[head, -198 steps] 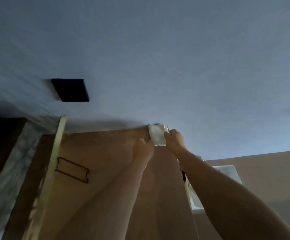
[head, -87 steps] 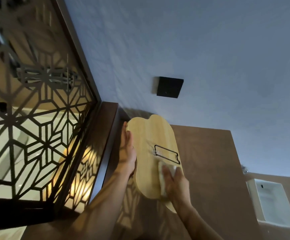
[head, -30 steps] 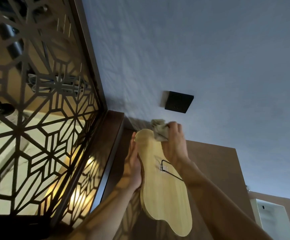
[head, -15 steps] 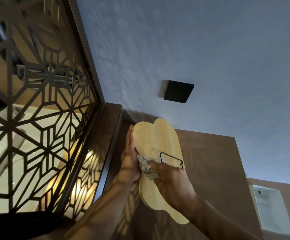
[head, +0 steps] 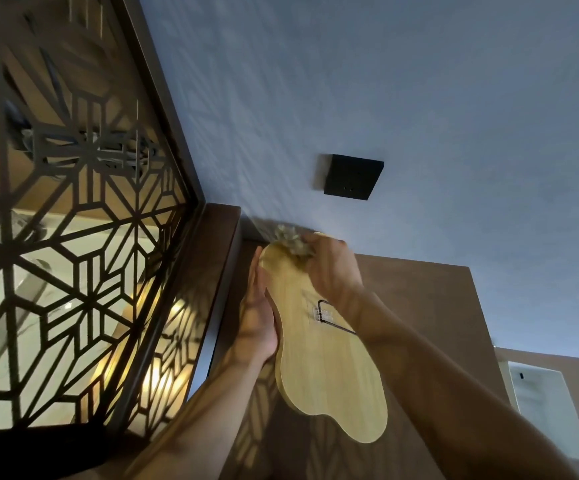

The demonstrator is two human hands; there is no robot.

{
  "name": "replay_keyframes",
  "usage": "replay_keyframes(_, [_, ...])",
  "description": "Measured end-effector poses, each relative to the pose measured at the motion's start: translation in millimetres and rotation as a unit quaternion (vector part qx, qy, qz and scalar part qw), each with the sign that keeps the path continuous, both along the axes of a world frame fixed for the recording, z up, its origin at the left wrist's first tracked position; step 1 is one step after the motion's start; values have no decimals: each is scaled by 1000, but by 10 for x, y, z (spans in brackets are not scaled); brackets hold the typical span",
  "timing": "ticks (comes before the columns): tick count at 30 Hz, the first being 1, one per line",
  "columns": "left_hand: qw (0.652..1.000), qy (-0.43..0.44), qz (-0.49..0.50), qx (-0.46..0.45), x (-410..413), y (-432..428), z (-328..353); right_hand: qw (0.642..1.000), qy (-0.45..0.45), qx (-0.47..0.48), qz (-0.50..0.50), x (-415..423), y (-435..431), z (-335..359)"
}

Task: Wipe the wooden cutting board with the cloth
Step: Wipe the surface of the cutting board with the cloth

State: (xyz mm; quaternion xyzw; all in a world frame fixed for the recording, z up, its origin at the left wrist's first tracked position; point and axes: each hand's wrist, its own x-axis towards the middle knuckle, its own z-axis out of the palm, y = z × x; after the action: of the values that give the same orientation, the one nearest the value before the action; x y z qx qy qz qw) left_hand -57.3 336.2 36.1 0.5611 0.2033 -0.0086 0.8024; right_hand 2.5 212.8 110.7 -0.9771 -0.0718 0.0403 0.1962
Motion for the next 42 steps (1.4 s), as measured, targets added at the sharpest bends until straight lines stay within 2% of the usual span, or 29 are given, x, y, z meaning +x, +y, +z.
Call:
replay_keyframes(2, [1000,-3,-7,9,-12,4,13,996,-21,-74,42,-197,58,-64])
replay_keyframes(3, [1000,-1,-16,-19,-19,4,30,995,-36,-75,60,-364,46,-81])
replay_keyframes(7, [992,6,-25,-127,-46,1,113,990,13,50,128,-1090,-192,-16])
replay_keyframes(10, [992,-34,-68,-99,-81,37,69,976,97,57,185,-1483,-384,37])
replay_keyframes(13, [998,-12,-52,-25,-52,58,-47,964,186,105,160,-1562,-534,181])
replay_keyframes(14, [999,-22,-46,-19,-40,62,-67,966,171,131,142,-1494,-550,239])
replay_keyframes(16, [998,-21,-39,-40,-19,65,-85,981,49,150,108,-1187,-484,288])
replay_keyframes(18, [997,-13,-22,-68,11,46,-99,991,-48,117,45,-703,-317,251])
replay_keyframes(20, [999,-12,-9,-44,10,34,-96,997,-42,62,4,-239,-109,134])
replay_keyframes(23, [1000,-7,-8,-23,5,16,-29,1000,-12,16,19,-52,121,0])
replay_keyframes(25, [999,-18,-24,-19,-6,8,9,998,-22,-18,47,-266,176,-3])
replay_keyframes(26, [998,-17,-27,-48,-16,5,26,997,-27,-27,70,-437,172,7])
replay_keyframes(29, [995,-3,-24,-96,-47,32,58,992,9,12,127,-1037,20,26])
replay_keyframes(32, [999,-16,-34,-29,-99,36,77,977,111,23,181,-1523,-265,115])
replay_keyframes(35, [991,-41,-12,126,-138,-17,99,970,174,64,154,-1570,-440,281])
replay_keyframes(37, [982,-62,-22,179,-137,3,68,983,99,105,117,-1306,-407,354])
replay_keyframes(38, [986,-69,-24,153,-108,12,22,988,46,111,94,-1112,-347,361])
replay_keyframes(40, [998,-45,-18,34,-41,2,7,995,-32,90,31,-629,-193,311])
replay_keyframes(42, [999,-33,-16,-12,5,-5,-4,998,-44,42,-5,-189,-39,211])
